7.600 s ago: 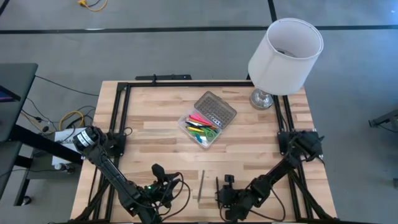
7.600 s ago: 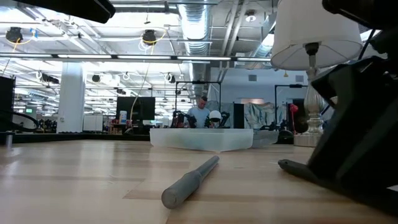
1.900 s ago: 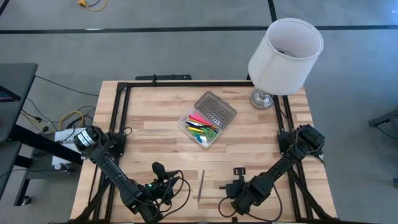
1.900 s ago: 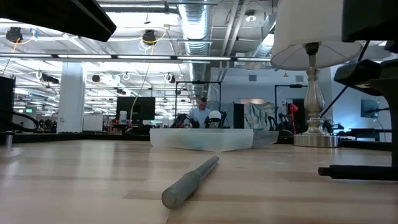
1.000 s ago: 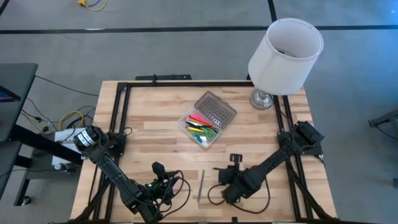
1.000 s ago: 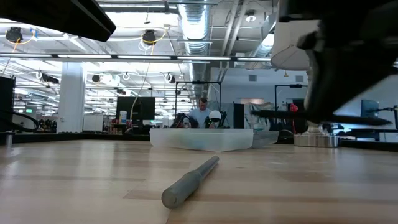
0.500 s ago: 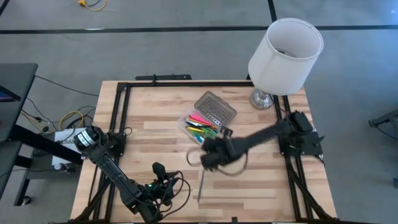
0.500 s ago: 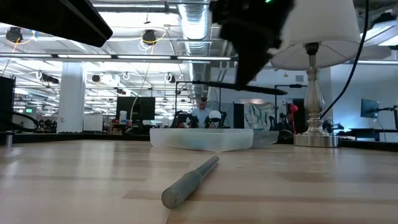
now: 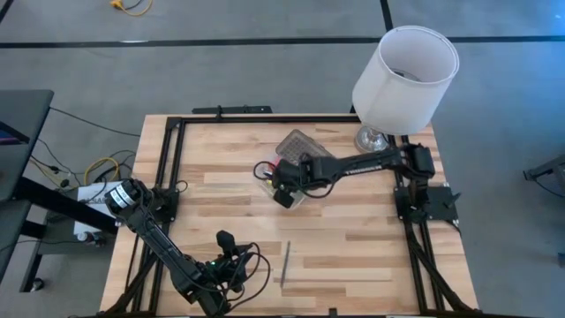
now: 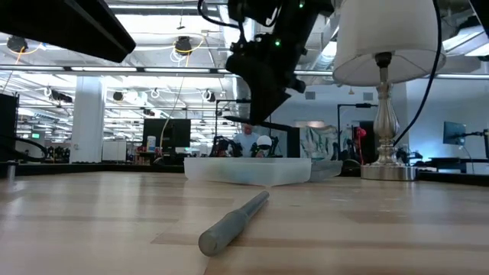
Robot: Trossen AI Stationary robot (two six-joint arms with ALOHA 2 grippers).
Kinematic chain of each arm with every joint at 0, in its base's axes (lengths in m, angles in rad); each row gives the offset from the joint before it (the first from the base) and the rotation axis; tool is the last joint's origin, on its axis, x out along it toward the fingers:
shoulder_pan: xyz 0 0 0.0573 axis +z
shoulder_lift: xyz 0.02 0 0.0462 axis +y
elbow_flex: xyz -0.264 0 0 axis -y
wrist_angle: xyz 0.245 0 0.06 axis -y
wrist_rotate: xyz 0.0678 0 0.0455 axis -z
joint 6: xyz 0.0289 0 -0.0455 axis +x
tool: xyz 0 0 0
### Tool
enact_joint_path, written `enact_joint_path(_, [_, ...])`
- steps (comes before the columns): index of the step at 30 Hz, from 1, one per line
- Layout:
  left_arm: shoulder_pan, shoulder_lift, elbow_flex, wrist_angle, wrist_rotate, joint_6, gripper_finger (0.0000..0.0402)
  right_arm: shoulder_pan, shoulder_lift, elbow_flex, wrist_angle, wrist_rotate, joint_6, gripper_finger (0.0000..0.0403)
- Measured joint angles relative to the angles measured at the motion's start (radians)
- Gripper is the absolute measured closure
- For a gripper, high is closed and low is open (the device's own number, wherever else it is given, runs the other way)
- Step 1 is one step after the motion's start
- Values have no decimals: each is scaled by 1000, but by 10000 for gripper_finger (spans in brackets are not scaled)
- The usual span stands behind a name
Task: Pick & place school supplies into a supply box
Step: Put the black pen into the black supply box, then put the gray pen into the black supply box
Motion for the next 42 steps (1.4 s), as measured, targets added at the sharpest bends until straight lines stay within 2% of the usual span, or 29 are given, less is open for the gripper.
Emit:
enact_joint_path(7, [0,0,-3,1,2,0,290,-34,2,-23,33,-19,0,350])
enact_joint_path(17, [0,0,-4,5,2,0,290,-21,2,-23,42,-35,-33,308])
enact_joint_path(21, [0,0,-4,5,2,0,290,44,2,-23,47,-95,-80,302])
enact_joint_path(27, [0,1,-4,5,1,0,290,191,2,-23,52,-86,-165,301])
enact_joint_path(34, [5,6,-4,49,-3,9,290,380,2,-23,19,64,-113,301])
enact_joint_path(42, [87,39,-5,391,51,295,290,640,2,-24,-232,290,254,301])
